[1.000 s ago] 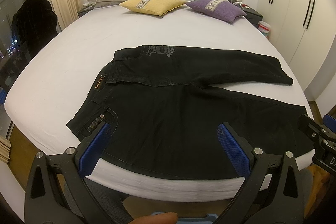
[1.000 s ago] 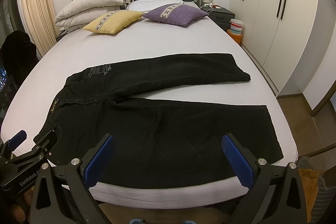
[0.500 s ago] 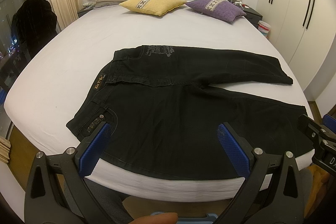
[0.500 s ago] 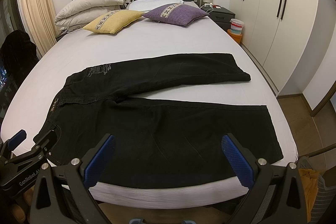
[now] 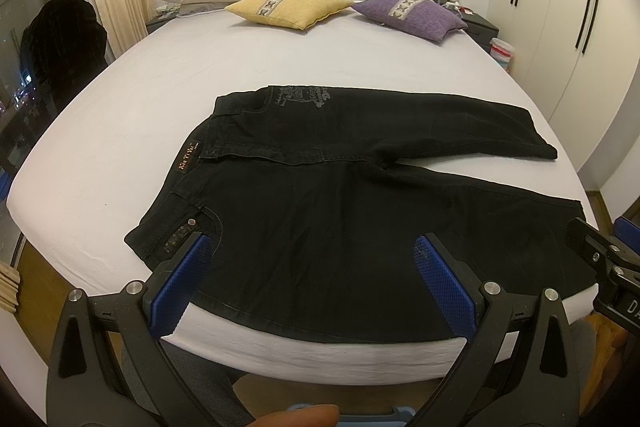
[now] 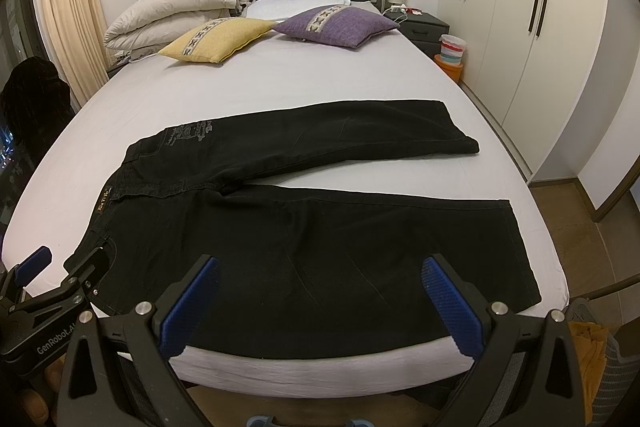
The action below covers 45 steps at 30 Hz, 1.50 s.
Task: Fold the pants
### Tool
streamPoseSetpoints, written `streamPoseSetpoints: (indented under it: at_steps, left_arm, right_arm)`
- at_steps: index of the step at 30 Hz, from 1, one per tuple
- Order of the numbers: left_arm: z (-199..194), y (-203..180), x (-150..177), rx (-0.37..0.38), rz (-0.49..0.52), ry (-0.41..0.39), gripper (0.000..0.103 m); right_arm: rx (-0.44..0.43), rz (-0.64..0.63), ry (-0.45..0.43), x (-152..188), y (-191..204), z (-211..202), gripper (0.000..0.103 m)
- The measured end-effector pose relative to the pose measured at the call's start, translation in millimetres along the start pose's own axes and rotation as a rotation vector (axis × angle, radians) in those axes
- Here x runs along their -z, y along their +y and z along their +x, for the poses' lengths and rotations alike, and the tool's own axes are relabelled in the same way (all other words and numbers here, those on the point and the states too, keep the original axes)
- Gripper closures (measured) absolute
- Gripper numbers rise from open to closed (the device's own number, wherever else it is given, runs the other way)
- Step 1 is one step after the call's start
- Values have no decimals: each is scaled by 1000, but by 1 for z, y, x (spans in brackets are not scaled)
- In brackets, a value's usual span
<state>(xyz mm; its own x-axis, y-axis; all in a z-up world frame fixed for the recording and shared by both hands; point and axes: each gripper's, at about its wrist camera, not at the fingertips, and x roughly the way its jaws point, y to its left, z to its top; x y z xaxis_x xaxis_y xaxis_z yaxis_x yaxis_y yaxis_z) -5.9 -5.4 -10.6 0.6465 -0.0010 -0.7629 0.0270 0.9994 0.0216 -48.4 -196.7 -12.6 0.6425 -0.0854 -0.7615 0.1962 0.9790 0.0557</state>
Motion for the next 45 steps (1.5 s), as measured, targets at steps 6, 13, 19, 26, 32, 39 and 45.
streamPoseSetpoints:
  at_steps: [6,13,19,26,32,39,45]
  left_arm:
    - [0,0,0,-1,0,0,0]
    - [5,-4,1,-1,9,2,0]
    - [21,1,-15,19,108,-41,0]
    - [119,38,-100,120,316,26,0]
    - [220,59,-180,87,483,115,0]
    - [336,83,-253,136,592,240,0]
    - [400,96,-270,201,632,354,0]
  right_arm:
    - [-3,-1,3,3,2,2,0]
    - [-9,-2,13,5,0,7,0]
    - [-143,-101,-20,-8,-6,15,0]
    - [-312,-536,-164,-79,-19,54,0]
    - [-383,-794,-91,-144,-9,137,35]
    - [-495,-794,2,-201,-2,237,41]
    - [-517,-797,69,-222,10,300,41]
